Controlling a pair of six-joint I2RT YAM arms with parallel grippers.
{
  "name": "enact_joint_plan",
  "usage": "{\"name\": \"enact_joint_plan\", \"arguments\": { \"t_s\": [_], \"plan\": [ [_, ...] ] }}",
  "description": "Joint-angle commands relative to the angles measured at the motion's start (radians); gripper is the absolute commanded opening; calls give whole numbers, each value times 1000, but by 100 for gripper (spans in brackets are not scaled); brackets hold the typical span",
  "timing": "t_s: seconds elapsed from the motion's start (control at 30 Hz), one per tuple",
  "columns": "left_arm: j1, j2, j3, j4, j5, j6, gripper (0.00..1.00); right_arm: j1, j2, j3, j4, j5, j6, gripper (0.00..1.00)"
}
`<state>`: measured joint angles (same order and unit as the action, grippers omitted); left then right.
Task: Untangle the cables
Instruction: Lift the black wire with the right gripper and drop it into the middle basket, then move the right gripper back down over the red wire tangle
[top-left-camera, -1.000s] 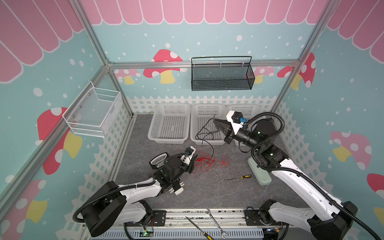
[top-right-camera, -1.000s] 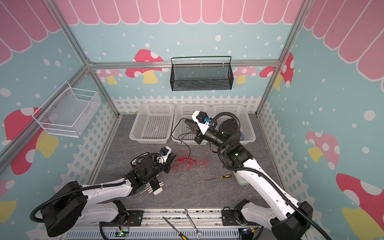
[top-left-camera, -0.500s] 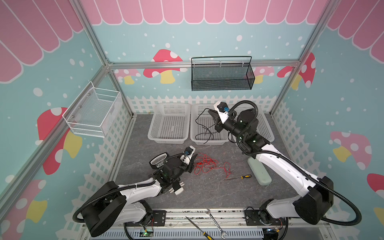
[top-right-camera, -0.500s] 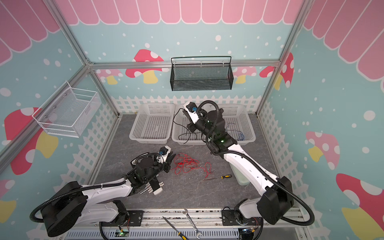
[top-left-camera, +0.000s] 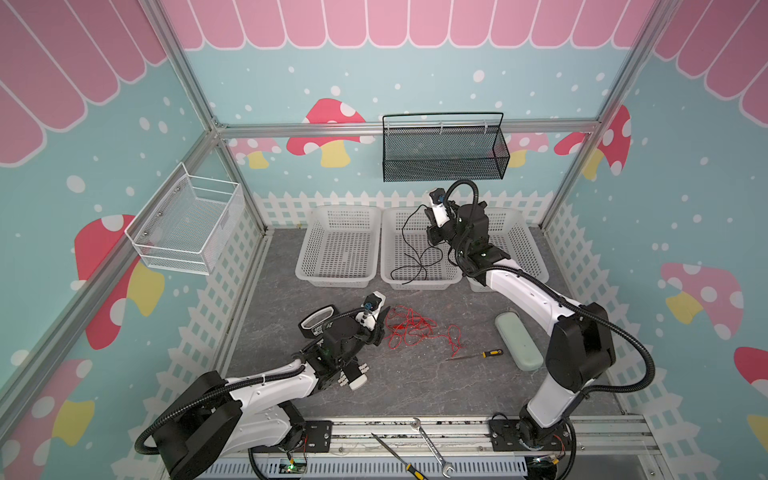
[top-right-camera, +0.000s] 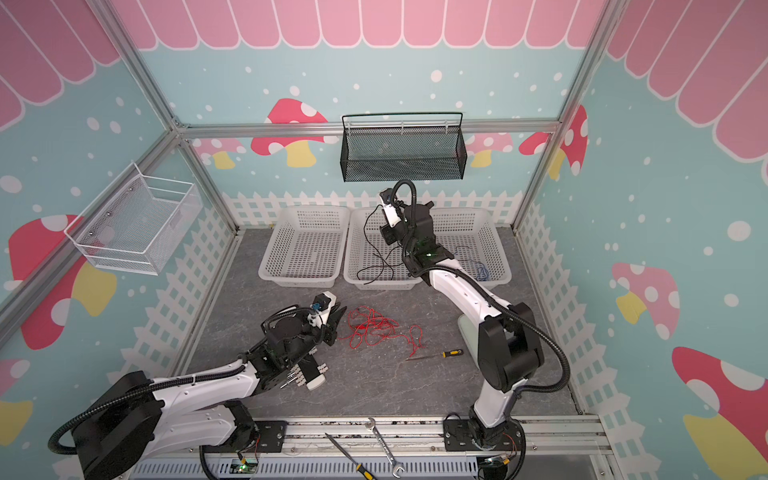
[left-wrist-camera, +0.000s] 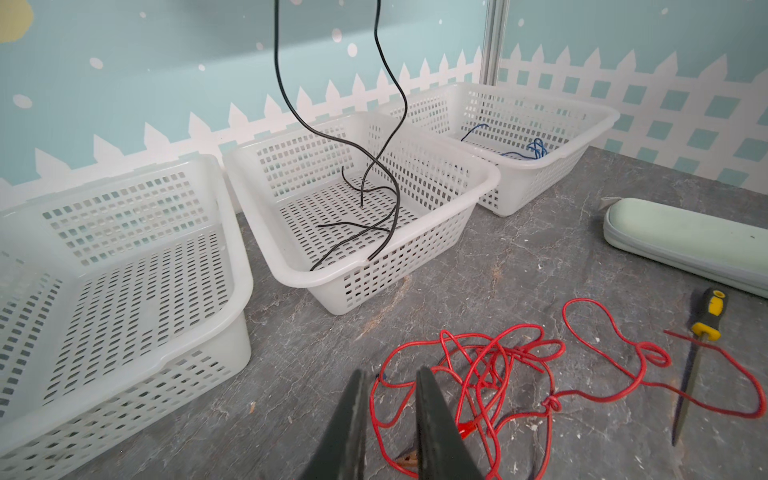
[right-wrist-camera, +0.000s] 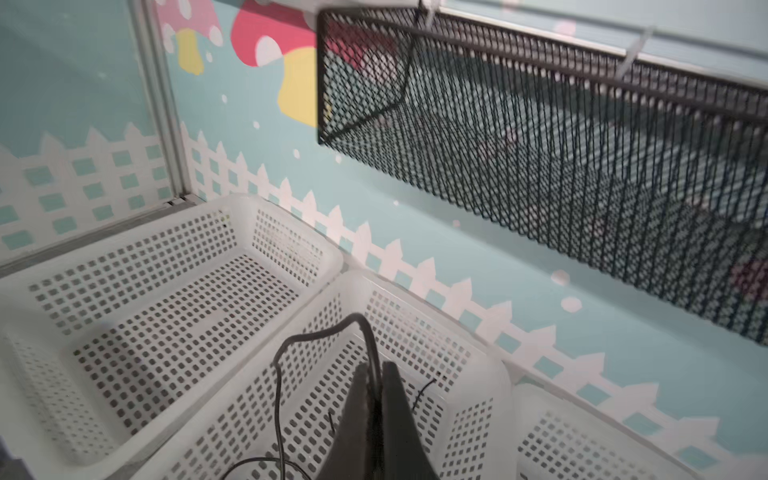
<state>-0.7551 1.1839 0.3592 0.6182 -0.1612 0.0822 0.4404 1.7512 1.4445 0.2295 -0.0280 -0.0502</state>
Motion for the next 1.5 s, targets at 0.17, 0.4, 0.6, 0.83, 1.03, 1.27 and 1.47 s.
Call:
{"name": "enact_joint_plan", "arguments": {
  "t_s": [0.17,0.4,0.6,0.83,1.03,1.27,1.47],
  "plan": [
    [-1,-14,-14,-22,-26,1,22,-39,138,11,-41,-79,77,8],
    [-1,6,8,-48,-7,-6,28,-39,107,-34,-46,-85,68,28],
    [-1,32,47,-110,-7,-18,41,-33,-3,-129,-55,-151,38,41],
    [-4,66,68,-133,12,-22,55,-9,-153,-270,-138,-179,22,46],
    [-6,72,64,-135,26,-24,69,31,-273,-408,-270,-194,50,46],
    [-9,79,76,-168,36,-38,98,65,-399,-565,-407,-173,106,47],
    [-13,85,91,-213,31,-60,98,93,-469,-602,-525,-166,143,47]
  ]
}}
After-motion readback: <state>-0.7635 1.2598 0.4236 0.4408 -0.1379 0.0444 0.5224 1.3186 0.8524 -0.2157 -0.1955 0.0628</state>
